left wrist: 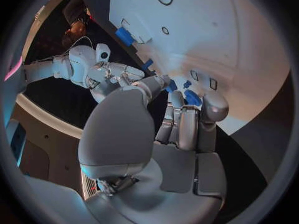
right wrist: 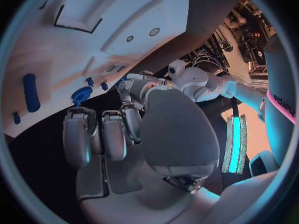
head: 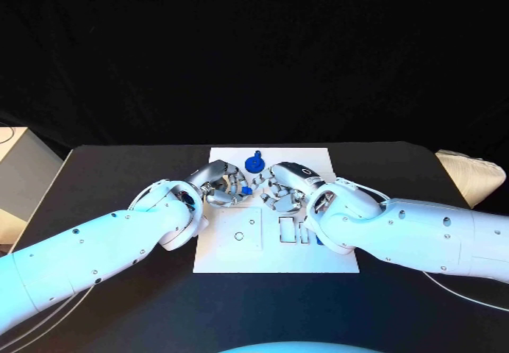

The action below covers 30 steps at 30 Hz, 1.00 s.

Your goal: Assemble the parts on the task board

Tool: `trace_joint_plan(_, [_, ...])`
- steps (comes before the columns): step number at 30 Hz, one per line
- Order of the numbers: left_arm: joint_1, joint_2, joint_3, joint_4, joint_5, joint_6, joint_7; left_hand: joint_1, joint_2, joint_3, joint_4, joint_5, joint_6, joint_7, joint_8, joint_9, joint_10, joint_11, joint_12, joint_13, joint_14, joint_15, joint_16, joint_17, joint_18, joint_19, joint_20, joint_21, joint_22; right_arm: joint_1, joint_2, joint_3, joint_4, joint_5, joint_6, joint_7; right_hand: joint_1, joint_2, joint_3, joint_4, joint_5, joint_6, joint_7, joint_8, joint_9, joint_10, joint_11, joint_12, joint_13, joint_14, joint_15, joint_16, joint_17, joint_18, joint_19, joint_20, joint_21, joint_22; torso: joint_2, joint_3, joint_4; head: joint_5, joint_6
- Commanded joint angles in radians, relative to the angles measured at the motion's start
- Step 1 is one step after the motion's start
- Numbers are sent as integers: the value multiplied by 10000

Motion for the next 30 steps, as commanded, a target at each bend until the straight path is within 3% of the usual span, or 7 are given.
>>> trace_joint_plan(1, [-2, 5, 11, 55, 163, 156, 28, -43, 89, -1, 53, 29, 95, 0, 23, 23, 63, 11, -15, 9, 75, 22, 62, 59, -119, 10, 22, 9, -9, -30, 53, 3, -64, -192, 80, -85, -122, 3, 59, 14, 21, 4, 45, -69, -10, 68, 27, 54, 303, 782, 44, 62, 1471, -209, 804, 3, 52, 2003, 3, -3, 7, -3, -14])
trace_joint_plan(30, [-2, -38, 42, 130, 536, 138, 79, -34, 117, 17, 57, 51, 91, 2, 26, 13, 52, 10, -20, 9, 52, 17, 46, 17, -104, -28, 20, -33, -67, -124, 215, 3, -261, -348, 498, -341, -278, -7, 78, -32, -89, 49, 50, -70, -15, 89, 36, 81, 336, 786, 57, 79, 1487, -211, 807, 14, 67, 2014, -1, 2, 0, -13, -55])
